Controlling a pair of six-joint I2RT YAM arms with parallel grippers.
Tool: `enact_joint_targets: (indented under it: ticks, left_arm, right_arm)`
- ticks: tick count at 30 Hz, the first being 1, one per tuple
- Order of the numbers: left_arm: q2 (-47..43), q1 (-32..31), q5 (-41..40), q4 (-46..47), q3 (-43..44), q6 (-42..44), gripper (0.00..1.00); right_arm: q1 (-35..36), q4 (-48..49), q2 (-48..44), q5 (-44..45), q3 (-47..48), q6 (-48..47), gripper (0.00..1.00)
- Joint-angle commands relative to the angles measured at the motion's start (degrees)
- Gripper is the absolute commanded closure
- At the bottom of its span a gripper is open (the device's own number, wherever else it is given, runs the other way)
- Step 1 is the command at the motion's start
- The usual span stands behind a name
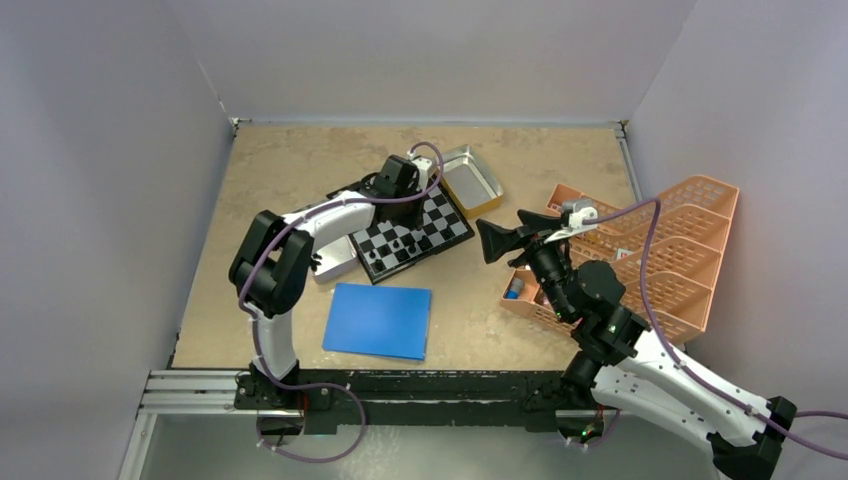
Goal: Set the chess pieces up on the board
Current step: Place the chess piece on the chessboard.
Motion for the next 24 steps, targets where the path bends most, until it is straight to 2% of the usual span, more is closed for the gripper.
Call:
enact_joint_targets:
  ticks: [1, 24]
  left_arm:
    - [0.16, -0.36, 0.94, 1.20, 0.82, 1.61, 1.00]
    - [1.13, -0.43, 1.23, -0.35, 0.97, 2.56, 0.94]
  right_arm:
    - [-0.13, 1.79, -0.04, -0.30, 1.22, 0.27, 0.01]
    - [-0.10, 3.05, 1.32, -1.90, 1.01, -0.03, 0.01]
